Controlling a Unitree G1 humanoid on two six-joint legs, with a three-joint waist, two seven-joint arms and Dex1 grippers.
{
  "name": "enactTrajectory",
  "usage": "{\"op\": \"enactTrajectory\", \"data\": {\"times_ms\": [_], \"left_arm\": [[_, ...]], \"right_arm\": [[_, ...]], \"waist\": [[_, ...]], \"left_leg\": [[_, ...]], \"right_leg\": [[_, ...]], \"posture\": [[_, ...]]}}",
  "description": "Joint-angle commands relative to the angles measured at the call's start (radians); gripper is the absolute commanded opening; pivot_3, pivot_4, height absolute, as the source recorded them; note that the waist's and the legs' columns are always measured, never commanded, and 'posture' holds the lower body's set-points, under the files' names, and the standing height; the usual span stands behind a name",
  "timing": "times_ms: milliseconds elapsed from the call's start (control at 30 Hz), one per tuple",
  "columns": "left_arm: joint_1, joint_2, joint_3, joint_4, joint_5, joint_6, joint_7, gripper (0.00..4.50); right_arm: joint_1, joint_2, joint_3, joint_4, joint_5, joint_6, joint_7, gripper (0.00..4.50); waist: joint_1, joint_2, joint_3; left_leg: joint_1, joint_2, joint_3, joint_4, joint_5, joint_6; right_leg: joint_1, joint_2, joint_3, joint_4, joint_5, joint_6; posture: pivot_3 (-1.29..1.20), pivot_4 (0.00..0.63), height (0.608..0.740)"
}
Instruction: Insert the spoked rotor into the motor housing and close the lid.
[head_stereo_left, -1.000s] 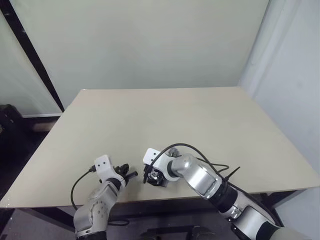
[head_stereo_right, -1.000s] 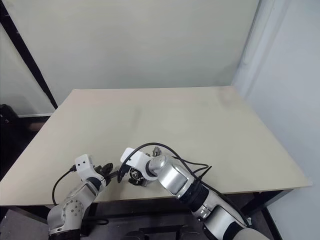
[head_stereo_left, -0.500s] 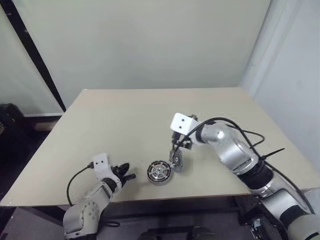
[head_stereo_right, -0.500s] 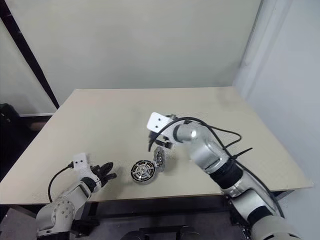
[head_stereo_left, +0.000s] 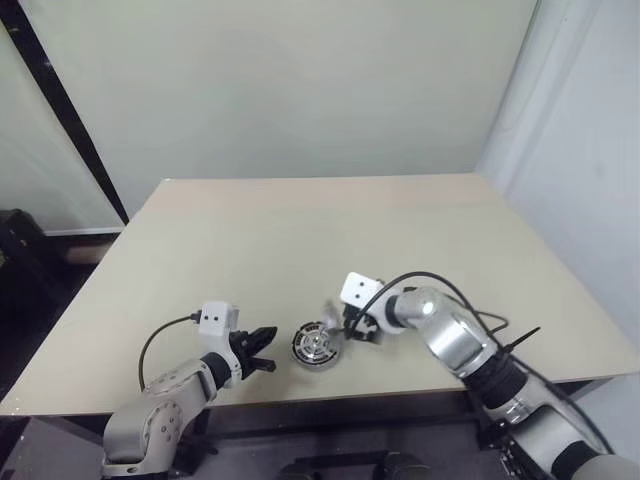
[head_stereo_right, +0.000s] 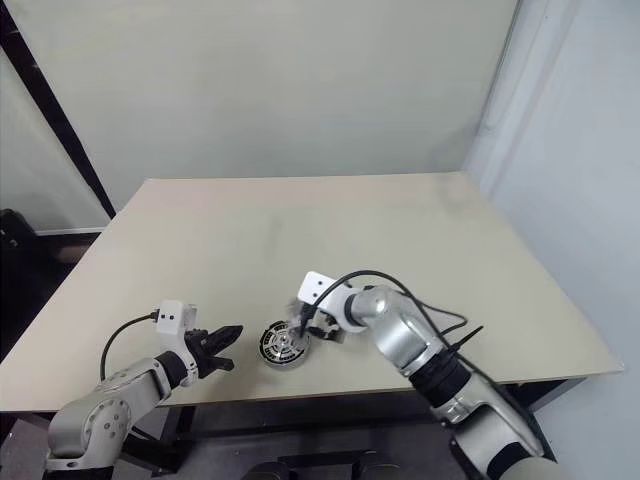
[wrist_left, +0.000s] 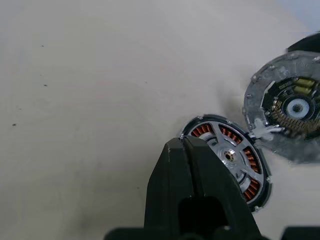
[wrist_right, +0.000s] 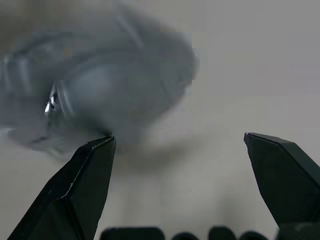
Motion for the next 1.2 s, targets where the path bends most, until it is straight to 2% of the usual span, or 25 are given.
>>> {"op": "enactTrajectory", "data": {"times_ms": [33,200,400,633,800,1200], "left_arm": [[-0.023,0.018,0.004,-0.053,-0.010,0.005,-0.004,0.00],[-0.021,0.029,0.004,-0.073,-0.006,0.019,0.004,0.00],[-0.006,0.040,0.010,-0.094,-0.003,0.030,0.013,0.00],[-0.004,0.043,0.006,-0.095,0.000,0.030,0.017,0.00],[-0.009,0.051,0.005,-0.087,0.006,0.024,0.010,0.00],[-0.012,0.093,0.002,-0.070,0.011,0.023,-0.033,0.00]], "right_arm": [[0.007,0.058,-0.036,-0.001,0.022,-0.032,-0.051,4.48],[0.026,0.116,-0.020,0.087,0.016,-0.093,-0.085,4.48],[0.026,0.127,-0.040,0.158,0.027,-0.145,-0.075,4.48],[0.017,0.142,-0.154,0.243,0.165,-0.227,0.028,4.48],[0.010,0.121,-0.179,0.248,0.223,-0.270,0.129,4.48],[-0.001,0.147,-0.151,0.397,0.197,-0.388,0.170,4.48]], "waist": [[0.000,0.000,0.000],[0.000,0.000,0.000],[0.000,0.000,0.000],[0.000,0.000,0.000],[0.000,0.000,0.000],[0.000,0.000,0.000]], "left_leg": [[0.000,0.000,0.000,0.000,0.000,0.000],[0.000,0.000,0.000,0.001,0.000,0.000],[0.000,0.000,0.000,0.000,0.000,0.000],[0.001,0.000,0.000,0.001,0.000,0.000],[0.001,-0.001,0.000,0.001,0.000,0.000],[0.001,0.000,0.000,0.001,0.000,0.000]], "right_leg": [[0.000,0.000,0.000,0.000,0.000,0.000],[0.001,-0.001,0.000,0.000,0.000,0.000],[0.000,-0.001,0.000,0.000,0.000,0.000],[0.001,0.000,0.000,0.001,0.000,0.000],[0.001,0.000,0.000,0.001,0.000,0.000],[0.001,0.000,0.000,0.001,0.000,0.000]], "posture": [[0.00,0.000,0.740],[0.00,0.000,0.740],[0.00,0.000,0.740],[0.00,0.000,0.740],[0.00,0.000,0.740],[0.00,0.000,0.740]]}}
